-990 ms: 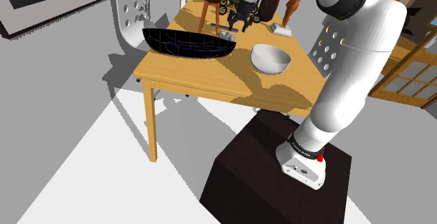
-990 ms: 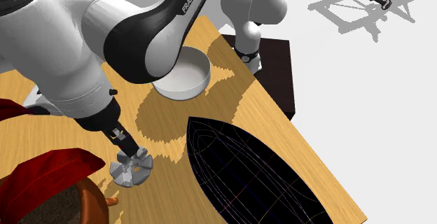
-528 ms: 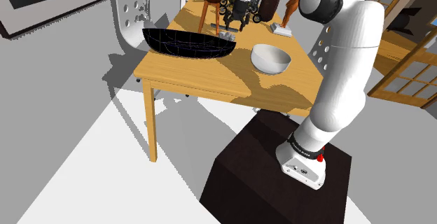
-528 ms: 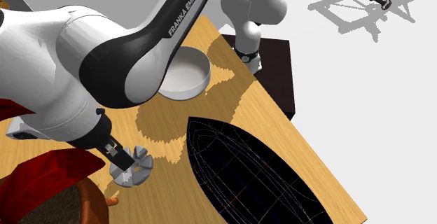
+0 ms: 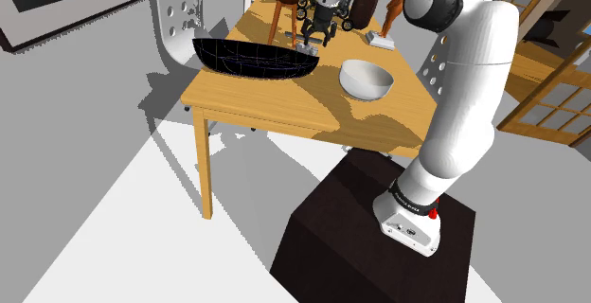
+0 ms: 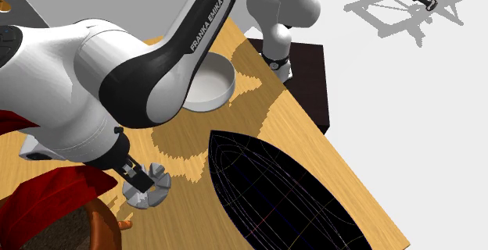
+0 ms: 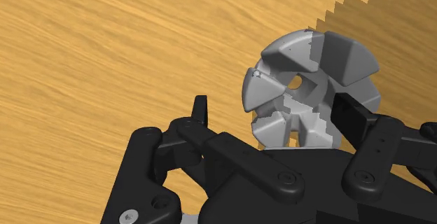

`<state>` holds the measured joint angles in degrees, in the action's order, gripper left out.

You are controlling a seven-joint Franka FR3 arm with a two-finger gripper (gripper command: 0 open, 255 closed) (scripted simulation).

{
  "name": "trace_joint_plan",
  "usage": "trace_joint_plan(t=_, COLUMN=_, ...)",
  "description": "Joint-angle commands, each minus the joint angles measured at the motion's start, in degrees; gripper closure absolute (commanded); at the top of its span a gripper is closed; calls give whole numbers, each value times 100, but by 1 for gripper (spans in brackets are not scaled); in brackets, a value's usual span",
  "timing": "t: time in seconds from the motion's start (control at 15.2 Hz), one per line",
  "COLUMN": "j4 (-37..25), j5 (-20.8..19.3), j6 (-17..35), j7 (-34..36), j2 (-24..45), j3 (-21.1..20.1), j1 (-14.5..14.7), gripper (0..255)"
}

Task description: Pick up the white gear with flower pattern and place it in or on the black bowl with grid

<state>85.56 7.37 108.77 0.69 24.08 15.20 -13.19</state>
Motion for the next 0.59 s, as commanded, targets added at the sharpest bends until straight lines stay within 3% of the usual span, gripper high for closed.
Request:
trace_joint_plan(t=0.0, j4=-1, j5=0, j6=1, j7=0, j2=1, j3=0, j1=0, gripper=0)
trace_joint_plan(t=0.07, j4=-1, j5=0, j6=0, j7=0, j2=1, j3=0, j1=0, gripper=0)
trace_joint_plan(t=0.13, j4=-1, j5=0, j6=0, j7=0, j2=1, j3=0, j1=0, gripper=255)
trace_joint_plan(t=0.53, j4=-5, j5=1, j6=1, j7=0, j2=5, j3=-1, j1=-1, gripper=255)
